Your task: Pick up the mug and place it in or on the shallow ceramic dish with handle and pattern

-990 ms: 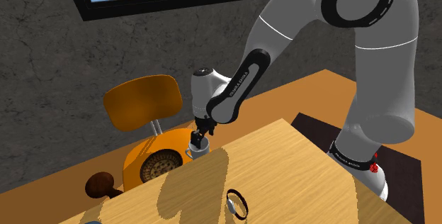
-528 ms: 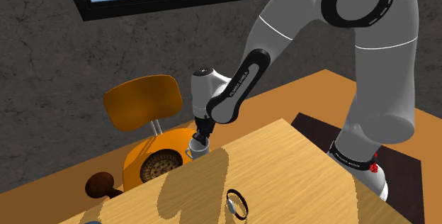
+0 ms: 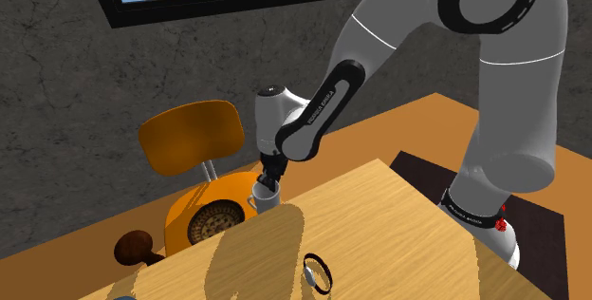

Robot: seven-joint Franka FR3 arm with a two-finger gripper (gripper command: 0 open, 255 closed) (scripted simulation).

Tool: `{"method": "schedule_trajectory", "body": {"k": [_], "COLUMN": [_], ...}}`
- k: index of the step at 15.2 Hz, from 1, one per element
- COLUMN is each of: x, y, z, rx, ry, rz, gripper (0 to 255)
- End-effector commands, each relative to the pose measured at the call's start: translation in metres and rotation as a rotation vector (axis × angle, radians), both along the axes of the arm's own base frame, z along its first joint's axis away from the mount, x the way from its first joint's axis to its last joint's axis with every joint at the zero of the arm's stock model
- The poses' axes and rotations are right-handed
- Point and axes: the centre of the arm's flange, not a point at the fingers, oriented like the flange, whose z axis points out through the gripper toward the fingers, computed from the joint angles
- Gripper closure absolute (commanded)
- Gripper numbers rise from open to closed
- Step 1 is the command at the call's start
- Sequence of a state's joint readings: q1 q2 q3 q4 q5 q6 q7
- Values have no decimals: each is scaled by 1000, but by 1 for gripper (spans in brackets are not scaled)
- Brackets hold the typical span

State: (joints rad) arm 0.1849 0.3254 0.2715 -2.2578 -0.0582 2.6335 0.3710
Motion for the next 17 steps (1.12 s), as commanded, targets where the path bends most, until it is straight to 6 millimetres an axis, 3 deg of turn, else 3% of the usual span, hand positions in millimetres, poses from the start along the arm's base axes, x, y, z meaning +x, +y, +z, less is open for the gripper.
{"method": "schedule_trajectory", "body": {"k": [1, 17], "x": [0, 0], "y": [0, 0], "z": [12, 96], "rx": [0, 0], "ry": [0, 0], "rz": [0, 0], "gripper": [255, 255]}}
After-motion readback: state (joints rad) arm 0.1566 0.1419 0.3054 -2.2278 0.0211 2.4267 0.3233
